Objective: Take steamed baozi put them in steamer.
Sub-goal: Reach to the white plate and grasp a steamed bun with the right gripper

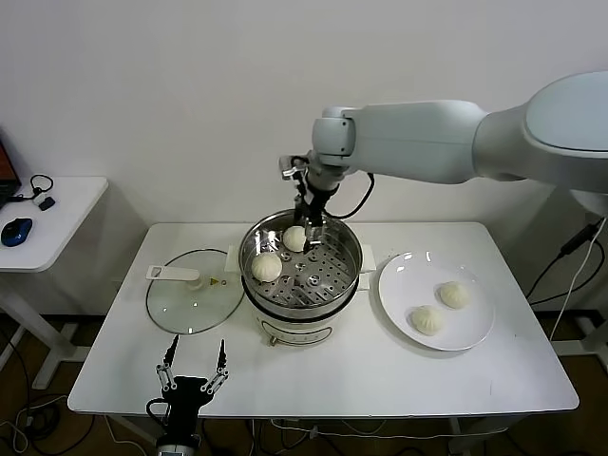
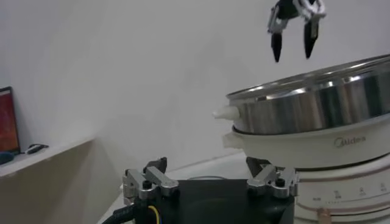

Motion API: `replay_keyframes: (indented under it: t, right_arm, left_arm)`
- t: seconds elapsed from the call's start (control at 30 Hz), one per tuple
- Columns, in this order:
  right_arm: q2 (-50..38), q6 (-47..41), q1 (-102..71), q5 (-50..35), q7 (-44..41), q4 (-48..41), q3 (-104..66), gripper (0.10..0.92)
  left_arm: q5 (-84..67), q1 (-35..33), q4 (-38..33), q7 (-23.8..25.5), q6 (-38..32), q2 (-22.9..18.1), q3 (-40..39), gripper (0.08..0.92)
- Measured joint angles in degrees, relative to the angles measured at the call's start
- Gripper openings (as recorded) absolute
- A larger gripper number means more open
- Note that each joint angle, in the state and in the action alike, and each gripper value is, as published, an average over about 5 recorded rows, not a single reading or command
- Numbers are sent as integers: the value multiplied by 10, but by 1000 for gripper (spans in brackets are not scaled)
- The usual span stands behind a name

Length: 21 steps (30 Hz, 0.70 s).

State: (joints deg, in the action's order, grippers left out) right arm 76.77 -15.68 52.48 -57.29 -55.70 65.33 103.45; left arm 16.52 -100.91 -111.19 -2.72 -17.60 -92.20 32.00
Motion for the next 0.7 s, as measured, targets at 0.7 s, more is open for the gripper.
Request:
replay_keyframes:
  t: [0.7]
  right_arm:
    - [-194,12,58,78,-5,117,78,823]
  left_arm:
    - [9,-5,0,0,0,0,0,823]
